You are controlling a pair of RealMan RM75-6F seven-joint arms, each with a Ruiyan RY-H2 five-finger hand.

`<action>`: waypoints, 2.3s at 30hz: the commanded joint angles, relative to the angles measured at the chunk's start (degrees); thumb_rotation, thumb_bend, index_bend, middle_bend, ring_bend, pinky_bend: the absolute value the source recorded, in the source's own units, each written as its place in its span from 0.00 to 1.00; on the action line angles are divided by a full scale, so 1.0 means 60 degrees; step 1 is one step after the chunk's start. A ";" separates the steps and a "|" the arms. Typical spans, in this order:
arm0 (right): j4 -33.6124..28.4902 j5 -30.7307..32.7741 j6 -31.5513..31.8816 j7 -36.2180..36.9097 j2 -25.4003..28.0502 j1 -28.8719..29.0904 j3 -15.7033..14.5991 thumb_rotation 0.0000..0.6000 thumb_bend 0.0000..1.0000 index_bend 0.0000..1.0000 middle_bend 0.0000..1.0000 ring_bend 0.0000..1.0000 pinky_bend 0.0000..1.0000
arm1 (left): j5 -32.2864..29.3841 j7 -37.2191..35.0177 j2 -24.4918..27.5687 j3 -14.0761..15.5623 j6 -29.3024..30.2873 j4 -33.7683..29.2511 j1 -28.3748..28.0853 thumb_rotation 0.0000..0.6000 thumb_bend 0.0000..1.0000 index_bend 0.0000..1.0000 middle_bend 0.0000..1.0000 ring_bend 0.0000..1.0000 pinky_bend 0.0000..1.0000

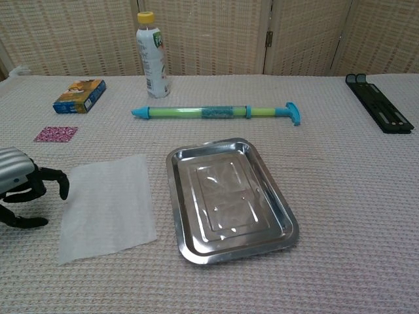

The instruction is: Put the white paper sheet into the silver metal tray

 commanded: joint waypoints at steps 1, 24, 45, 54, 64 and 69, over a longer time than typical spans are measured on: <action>-0.0013 0.0014 -0.0005 0.0035 0.0010 -0.0001 0.0003 1.00 0.51 0.00 0.00 0.00 0.00 | -0.0102 -0.0189 -0.0153 0.0010 -0.0082 0.0067 -0.0095 1.00 0.24 0.49 1.00 1.00 1.00; 0.0000 0.0062 0.0250 0.0340 0.0235 -0.0217 -0.0008 1.00 0.51 0.00 0.00 0.00 0.00 | -0.0564 -0.1023 -0.1196 0.0107 -0.0288 0.0545 -0.0459 1.00 0.43 0.57 1.00 1.00 1.00; -0.0136 -0.0264 0.0390 0.0565 0.0390 -0.0294 -0.0148 1.00 0.51 0.00 0.00 0.00 0.00 | -0.0945 -0.0583 -0.1031 -0.0116 0.1200 0.0516 -0.0480 1.00 0.62 0.60 1.00 1.00 1.00; -0.0293 -0.0505 0.0502 0.0706 0.0502 -0.0340 -0.0252 1.00 0.51 0.00 0.00 0.00 0.00 | -0.1546 -0.0047 -0.0604 -0.0897 0.2423 -0.0271 -0.0995 1.00 0.62 0.60 1.00 1.00 1.00; -0.0394 -0.0798 0.0902 0.1745 0.1003 -0.0522 -0.0339 1.00 0.51 0.00 0.00 0.00 0.00 | -0.1486 0.1978 -0.0398 -0.1389 0.2461 -0.2447 -0.2321 1.00 0.63 0.60 1.00 1.00 1.00; -0.0351 -0.0933 0.1438 0.2359 0.1255 -0.0771 -0.0332 1.00 0.51 0.00 0.00 0.00 0.00 | -0.1221 0.3245 -0.0446 -0.1256 0.1854 -0.3618 -0.2653 1.00 0.63 0.60 1.00 1.00 1.00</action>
